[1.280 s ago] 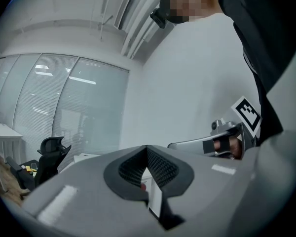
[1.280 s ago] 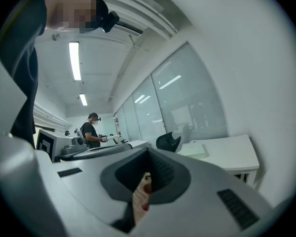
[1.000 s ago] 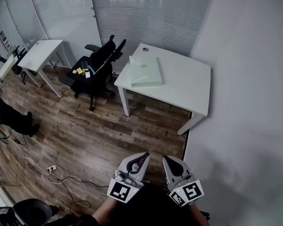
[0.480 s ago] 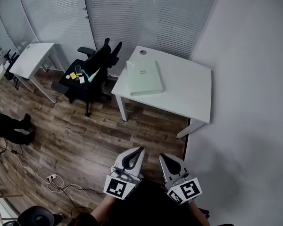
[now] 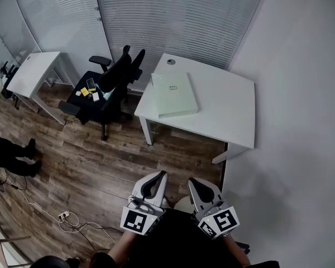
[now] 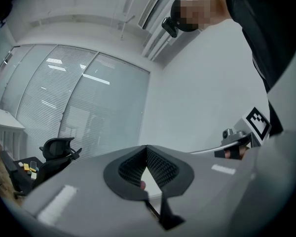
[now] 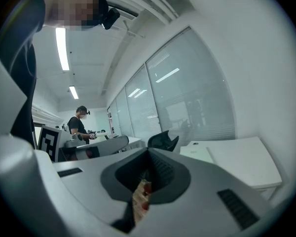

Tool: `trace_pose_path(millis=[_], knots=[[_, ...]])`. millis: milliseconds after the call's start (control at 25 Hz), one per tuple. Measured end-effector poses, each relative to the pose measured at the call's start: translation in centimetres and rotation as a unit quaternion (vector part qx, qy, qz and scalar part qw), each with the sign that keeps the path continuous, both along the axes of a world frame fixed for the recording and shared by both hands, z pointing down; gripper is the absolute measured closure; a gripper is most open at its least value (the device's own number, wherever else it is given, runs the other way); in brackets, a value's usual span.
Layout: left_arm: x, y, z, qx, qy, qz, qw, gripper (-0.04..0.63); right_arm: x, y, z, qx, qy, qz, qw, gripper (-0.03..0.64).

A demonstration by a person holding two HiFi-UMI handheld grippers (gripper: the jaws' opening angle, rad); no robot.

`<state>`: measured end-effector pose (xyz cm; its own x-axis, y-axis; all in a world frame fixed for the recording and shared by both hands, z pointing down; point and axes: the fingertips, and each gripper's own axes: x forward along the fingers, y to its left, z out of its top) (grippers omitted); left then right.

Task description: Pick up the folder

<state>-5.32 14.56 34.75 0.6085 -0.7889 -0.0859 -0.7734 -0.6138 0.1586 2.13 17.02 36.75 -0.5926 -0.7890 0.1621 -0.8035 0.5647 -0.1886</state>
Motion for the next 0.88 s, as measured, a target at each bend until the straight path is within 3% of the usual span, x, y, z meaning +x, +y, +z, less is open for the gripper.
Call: trace_pose_path(millis=[480, 680, 880], knots=[[-0.9, -4.3, 1.1, -0.010, -0.027, 0.000, 0.9996, 0.591, -0.7, -4.8, 1.1, -0.019, 0.002, 0.005, 1.000, 0.617], [-1.8, -6.6, 1.9, -0.012, -0.026, -0.020, 0.9994, 0.591, -1.2, -8.3, 1.6, -0.019, -0.004, -0.006, 1.000, 0.617], [-2.3, -10.1, 2.4, -0.037, -0.035, -0.028, 0.9983, 0.591, -1.7, -12.6, 1.1, -0.020, 0.004, -0.019, 1.000, 0.617]])
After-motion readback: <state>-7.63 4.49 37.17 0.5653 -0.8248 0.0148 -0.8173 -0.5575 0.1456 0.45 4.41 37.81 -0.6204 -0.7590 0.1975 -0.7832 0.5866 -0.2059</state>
